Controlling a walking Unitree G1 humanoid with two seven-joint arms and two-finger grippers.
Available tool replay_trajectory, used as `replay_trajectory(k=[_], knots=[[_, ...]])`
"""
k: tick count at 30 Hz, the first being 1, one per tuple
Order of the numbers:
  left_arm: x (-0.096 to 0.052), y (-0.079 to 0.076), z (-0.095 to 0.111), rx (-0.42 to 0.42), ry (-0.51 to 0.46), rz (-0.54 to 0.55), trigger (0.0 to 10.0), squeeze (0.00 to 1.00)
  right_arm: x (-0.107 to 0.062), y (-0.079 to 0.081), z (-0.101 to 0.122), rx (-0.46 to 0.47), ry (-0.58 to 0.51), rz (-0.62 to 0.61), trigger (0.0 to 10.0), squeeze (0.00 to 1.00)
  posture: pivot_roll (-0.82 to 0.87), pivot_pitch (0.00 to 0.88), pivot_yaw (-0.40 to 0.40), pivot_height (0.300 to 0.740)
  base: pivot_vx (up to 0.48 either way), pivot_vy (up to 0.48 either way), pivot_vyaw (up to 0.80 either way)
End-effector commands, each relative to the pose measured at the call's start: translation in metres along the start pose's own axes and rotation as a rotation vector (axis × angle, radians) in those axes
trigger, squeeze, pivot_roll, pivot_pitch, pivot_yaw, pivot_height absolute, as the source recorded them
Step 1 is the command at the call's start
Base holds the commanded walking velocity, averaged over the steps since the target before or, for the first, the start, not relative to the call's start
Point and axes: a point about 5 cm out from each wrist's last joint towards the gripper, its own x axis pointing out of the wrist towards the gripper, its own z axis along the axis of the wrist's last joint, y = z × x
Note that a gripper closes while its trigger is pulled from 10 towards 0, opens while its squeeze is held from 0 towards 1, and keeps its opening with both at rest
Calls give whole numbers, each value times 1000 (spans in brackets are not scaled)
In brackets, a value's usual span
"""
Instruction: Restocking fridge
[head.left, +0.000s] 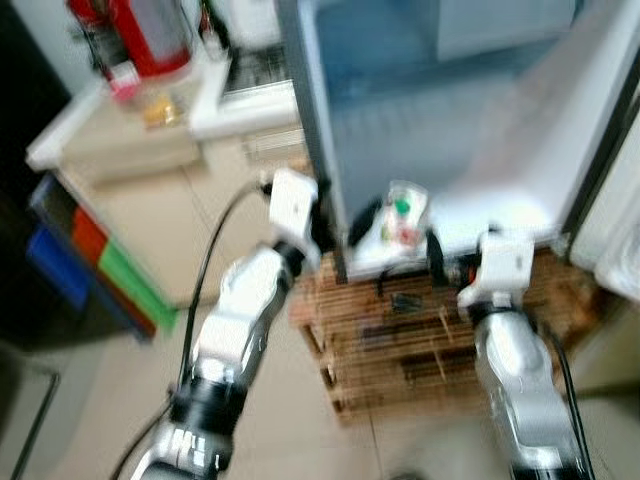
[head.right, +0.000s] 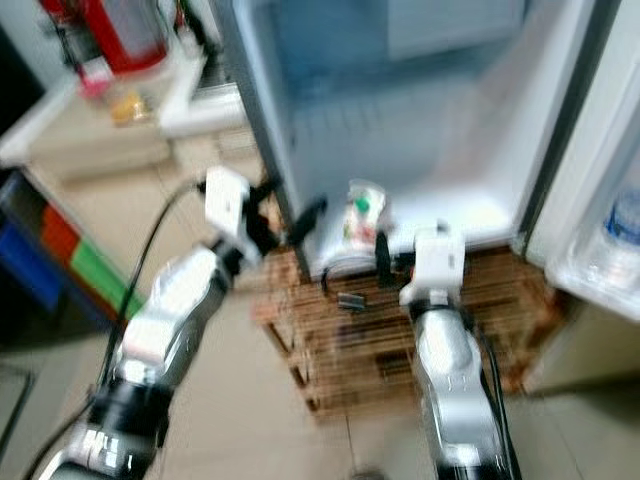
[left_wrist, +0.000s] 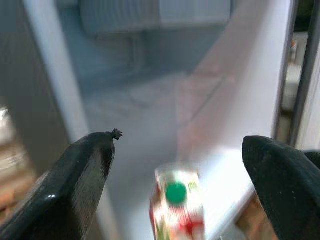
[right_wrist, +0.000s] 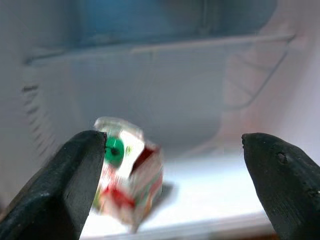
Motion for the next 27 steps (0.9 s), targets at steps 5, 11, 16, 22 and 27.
replay_trajectory(k=[5, 11, 16, 22, 27], knots=[[-5, 5, 8, 22, -30, 8, 10000, 0, 3, 10, 6, 8, -23, 39, 10000, 0, -189, 0, 173, 740, 0, 0, 0], [-6, -5, 17, -2, -89, -25, 10000, 0, 3, 10, 6, 6, -22, 45, 10000, 0, -188, 0, 170, 740, 0, -190, 0], [-8, -6, 17, -19, -83, -28, 10000, 0, 1, 11, 5, 1, -18, 56, 10000, 0, -188, 0, 167, 740, 0, -438, 0], [-17, 4, -10, -90, 51, 53, 10000, 0, -4, 8, 5, -28, -7, 83, 10000, 0, -195, 0, 137, 740, 0, -409, 0], [-29, 17, -30, -64, 160, 136, 10000, 0, -6, 5, 5, -46, 2, 103, 10000, 0, -193, 0, 110, 740, 0, -60, 144]])
